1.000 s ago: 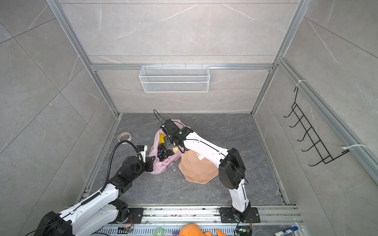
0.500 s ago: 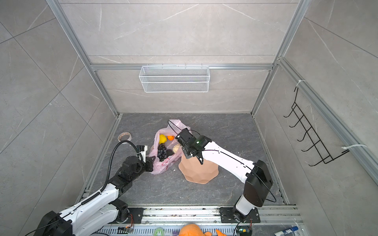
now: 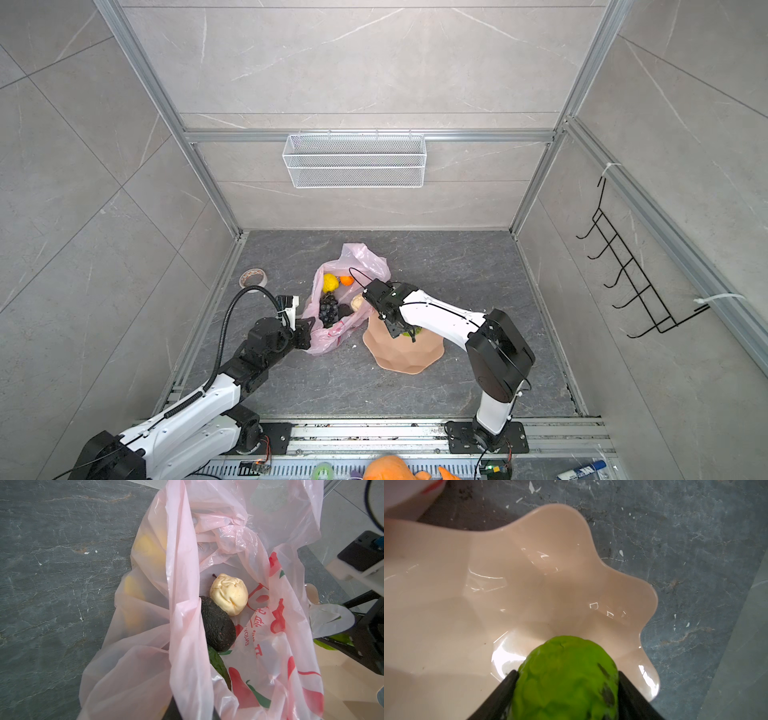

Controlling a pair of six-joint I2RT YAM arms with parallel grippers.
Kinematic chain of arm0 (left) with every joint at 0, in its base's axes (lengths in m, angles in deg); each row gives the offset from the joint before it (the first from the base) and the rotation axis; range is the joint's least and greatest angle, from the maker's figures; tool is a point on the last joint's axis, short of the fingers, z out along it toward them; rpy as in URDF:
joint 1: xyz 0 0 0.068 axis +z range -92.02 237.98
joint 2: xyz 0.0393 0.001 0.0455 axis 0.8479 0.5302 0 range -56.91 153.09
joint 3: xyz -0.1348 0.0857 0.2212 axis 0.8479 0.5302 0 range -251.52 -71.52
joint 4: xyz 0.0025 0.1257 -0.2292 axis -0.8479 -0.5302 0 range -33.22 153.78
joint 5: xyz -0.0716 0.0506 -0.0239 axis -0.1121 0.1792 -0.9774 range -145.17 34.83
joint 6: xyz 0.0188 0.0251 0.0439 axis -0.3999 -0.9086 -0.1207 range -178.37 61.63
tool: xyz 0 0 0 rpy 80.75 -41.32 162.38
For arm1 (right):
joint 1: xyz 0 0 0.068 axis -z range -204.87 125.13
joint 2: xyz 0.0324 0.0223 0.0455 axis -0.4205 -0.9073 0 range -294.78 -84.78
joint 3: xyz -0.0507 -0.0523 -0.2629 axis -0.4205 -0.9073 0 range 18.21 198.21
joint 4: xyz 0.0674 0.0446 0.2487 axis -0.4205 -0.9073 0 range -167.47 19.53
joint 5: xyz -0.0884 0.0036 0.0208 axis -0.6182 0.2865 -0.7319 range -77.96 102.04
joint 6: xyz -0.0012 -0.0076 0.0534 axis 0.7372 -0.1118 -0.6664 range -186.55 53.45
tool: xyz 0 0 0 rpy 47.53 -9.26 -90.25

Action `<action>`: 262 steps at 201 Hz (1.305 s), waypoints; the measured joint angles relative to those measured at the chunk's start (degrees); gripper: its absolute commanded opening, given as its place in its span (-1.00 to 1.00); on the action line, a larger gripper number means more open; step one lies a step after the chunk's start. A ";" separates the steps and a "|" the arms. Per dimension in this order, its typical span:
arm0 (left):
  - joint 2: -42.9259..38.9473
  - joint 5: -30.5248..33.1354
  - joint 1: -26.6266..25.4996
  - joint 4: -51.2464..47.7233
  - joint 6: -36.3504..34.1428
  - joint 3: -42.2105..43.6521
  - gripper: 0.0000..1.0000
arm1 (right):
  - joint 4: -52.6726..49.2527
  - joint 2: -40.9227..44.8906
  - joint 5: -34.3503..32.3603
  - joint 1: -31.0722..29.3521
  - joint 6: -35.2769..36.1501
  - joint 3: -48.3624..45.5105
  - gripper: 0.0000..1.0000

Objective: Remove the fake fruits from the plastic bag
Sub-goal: 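Lift the green custard apple out and carry it over the peach bowl, then lower the custard apple into the peach bowl and open the right gripper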

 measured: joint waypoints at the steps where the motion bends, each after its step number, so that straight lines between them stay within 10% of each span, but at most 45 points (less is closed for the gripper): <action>1: 0.00 0.00 0.00 0.00 0.00 0.00 -0.94 | -0.02 -0.17 -0.02 0.02 -0.07 0.00 0.29; 262: 0.00 0.79 0.00 -0.02 0.00 0.00 -0.94 | 0.35 -1.09 4.35 2.38 -1.14 -0.42 0.92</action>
